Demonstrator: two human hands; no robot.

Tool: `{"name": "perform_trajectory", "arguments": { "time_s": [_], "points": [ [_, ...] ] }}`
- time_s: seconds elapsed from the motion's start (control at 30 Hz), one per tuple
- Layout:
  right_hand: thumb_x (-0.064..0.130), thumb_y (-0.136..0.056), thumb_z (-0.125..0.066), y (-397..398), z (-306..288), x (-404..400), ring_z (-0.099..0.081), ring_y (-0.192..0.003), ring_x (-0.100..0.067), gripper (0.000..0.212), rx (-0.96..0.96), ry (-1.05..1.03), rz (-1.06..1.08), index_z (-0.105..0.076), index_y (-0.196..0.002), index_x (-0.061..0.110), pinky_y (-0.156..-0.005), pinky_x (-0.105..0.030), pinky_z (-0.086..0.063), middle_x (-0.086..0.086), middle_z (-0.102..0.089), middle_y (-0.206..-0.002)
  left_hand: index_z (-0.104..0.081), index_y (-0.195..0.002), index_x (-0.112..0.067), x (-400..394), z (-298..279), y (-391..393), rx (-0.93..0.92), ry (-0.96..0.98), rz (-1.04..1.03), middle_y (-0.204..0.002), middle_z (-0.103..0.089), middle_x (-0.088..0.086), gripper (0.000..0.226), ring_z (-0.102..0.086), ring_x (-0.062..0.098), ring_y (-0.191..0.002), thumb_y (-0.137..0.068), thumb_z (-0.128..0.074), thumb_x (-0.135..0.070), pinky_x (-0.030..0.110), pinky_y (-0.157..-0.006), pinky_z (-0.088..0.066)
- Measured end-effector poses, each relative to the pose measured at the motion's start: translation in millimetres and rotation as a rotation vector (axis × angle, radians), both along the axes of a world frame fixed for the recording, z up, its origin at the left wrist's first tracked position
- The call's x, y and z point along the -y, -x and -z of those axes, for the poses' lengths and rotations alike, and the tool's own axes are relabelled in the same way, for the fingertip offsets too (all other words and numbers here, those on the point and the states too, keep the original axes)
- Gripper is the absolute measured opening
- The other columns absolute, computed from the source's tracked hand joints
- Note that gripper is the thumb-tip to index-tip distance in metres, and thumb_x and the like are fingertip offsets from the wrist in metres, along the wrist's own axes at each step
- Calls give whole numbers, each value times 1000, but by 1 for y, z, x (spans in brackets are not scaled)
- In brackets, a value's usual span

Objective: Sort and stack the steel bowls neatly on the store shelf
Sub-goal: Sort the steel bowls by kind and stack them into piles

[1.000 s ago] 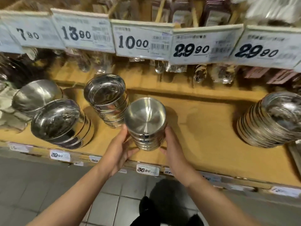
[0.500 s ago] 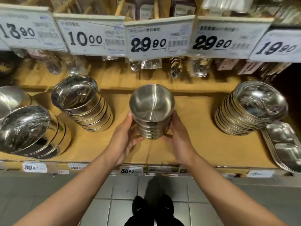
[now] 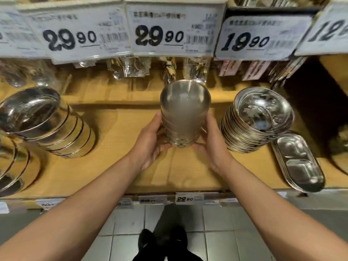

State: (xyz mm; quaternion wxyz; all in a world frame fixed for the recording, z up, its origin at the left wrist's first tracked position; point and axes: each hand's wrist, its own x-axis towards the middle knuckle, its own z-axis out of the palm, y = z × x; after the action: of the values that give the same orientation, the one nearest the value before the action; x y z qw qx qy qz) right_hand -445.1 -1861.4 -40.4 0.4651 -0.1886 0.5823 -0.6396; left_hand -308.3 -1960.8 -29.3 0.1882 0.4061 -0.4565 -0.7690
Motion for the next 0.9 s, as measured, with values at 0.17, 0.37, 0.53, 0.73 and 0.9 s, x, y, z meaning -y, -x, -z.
{"name": "perform_trajectory", "arguments": {
  "time_s": [0.17, 0.37, 0.53, 0.73, 0.9],
  "points": [
    [61, -104, -35, 2, 2, 4, -59, -107, 6, 38, -1, -23, -5, -66, -86, 73, -112, -58, -41, 44, -67, -92, -74, -105, -44, 2, 2, -1, 17, -13, -36, -107, -76, -16, 35, -63, 19, -121, -100, -43, -59, 54, -107, -48],
    [66, -101, -33, -10, 5, 17, -65, -101, 10, 36, -42, -42, -58, -64, -87, 75, -97, -45, -49, 46, -66, -94, -67, -115, -45, 9, 2, -16, 2, 29, -47, -132, -64, -10, 33, -55, 20, -132, -102, -40, -59, 53, -107, -49],
    [67, -100, -35, -14, 8, 30, -53, -107, 5, 39, -118, -100, -58, -65, -76, 74, -116, -58, -36, 46, -66, -84, -64, -119, -43, 16, 2, -24, -7, 34, -60, -140, -60, -4, 34, -53, 22, -134, -102, -38, -59, 54, -108, -48],
    [56, -106, -33, -16, 3, 27, -63, -89, 21, 43, -58, -45, -70, -66, -83, 72, -100, -45, -47, 44, -68, -93, -72, -107, -51, 18, 9, -24, 3, 27, -52, -126, -68, -16, 34, -56, 17, -131, -99, -42, -63, 51, -107, -50],
    [52, -107, -33, -18, 1, 22, -61, -99, 20, 41, -86, -4, -116, -64, -91, 73, -97, -37, -51, 43, -67, -102, -73, -101, -58, 16, 14, -27, -21, -3, -45, -132, -62, -17, 31, -51, 19, -136, -98, -43, -64, 53, -108, -48]
  ]
}}
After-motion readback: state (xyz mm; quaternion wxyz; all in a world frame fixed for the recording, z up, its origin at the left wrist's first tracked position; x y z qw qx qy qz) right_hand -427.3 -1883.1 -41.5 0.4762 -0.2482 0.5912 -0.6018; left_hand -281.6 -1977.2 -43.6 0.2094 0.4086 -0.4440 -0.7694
